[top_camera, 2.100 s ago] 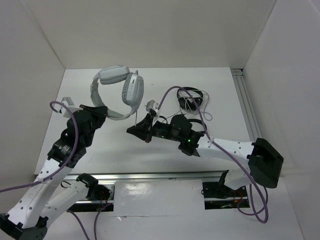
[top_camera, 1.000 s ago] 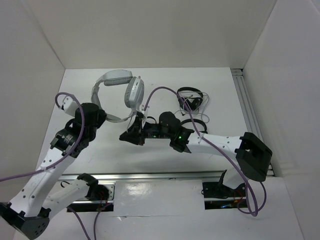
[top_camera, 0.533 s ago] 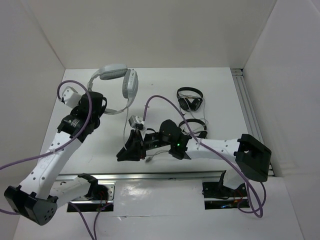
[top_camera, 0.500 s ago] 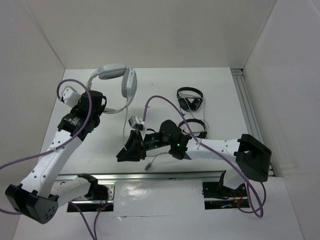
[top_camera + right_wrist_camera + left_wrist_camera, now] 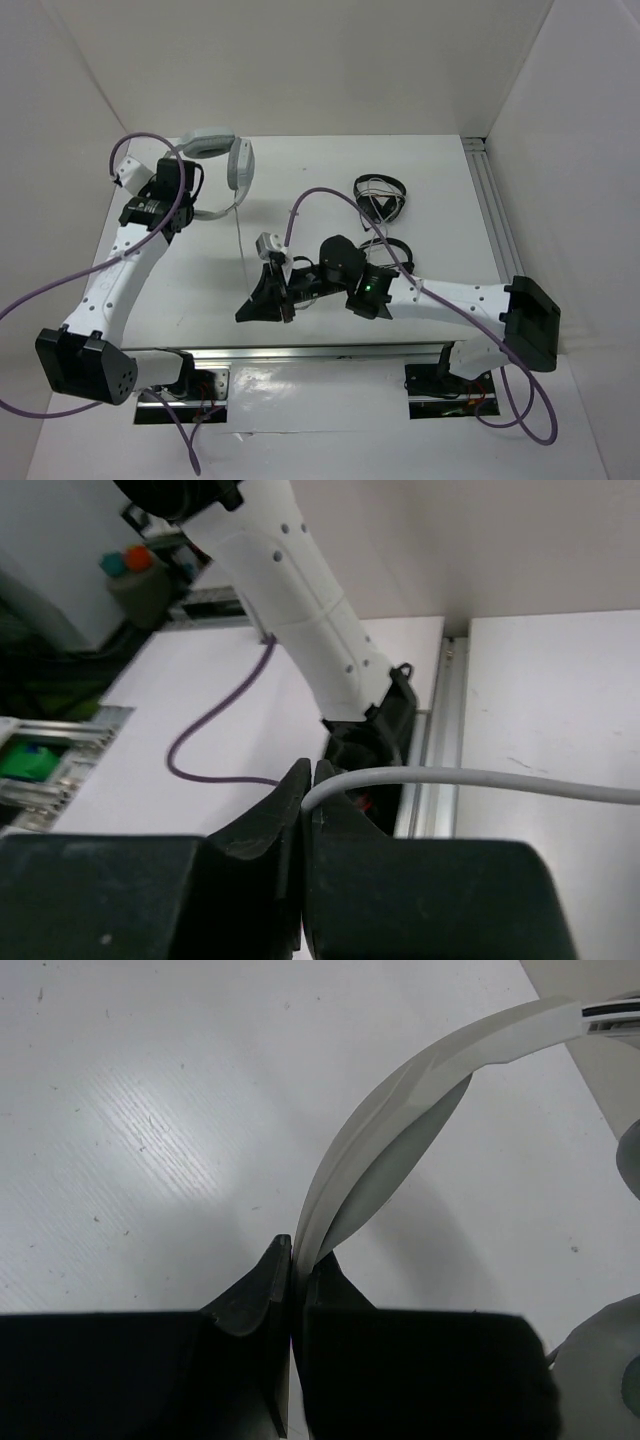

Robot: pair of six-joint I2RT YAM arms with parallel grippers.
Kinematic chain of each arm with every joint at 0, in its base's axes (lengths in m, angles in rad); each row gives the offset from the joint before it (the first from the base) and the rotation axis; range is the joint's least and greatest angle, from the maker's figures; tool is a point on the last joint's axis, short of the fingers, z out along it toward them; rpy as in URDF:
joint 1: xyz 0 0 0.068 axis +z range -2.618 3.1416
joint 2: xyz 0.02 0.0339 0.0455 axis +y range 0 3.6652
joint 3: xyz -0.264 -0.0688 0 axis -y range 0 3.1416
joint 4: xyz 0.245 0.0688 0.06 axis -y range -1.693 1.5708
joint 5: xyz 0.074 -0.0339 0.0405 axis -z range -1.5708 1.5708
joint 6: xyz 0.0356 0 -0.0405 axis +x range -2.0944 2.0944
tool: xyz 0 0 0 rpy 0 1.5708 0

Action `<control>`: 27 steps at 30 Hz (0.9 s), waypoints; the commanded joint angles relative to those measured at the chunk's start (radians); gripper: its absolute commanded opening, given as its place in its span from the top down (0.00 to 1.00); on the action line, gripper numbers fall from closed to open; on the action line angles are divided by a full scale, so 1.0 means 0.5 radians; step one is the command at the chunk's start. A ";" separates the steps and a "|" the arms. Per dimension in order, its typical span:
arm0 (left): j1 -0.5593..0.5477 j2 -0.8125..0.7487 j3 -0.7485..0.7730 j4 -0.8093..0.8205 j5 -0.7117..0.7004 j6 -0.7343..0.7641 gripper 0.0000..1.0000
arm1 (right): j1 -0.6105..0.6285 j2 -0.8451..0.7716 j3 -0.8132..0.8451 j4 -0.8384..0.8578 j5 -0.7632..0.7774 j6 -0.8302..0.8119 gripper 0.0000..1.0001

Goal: Wrap the headphones

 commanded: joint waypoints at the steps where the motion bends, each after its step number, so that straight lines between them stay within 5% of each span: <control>1: 0.019 0.073 0.193 0.091 -0.059 0.018 1.00 | 0.081 -0.113 0.266 -0.437 0.117 -0.300 1.00; 9: 0.056 0.258 0.298 -0.051 0.063 0.272 1.00 | 0.118 0.012 1.091 -1.747 0.776 -0.942 1.00; 15: 0.075 0.420 0.387 -0.069 0.345 0.616 1.00 | 0.158 0.267 1.675 -2.469 1.757 -1.200 1.00; 18: 0.075 0.463 0.412 -0.042 0.588 0.857 1.00 | 0.176 0.271 1.635 -2.396 2.264 -1.307 1.00; 23: -0.106 0.543 0.412 -0.072 0.873 1.192 1.00 | 0.198 0.194 1.283 -1.695 3.000 -1.681 1.00; 27: -0.152 0.503 0.326 -0.072 1.131 1.401 1.00 | 0.198 0.157 1.046 -1.099 3.289 -2.214 1.00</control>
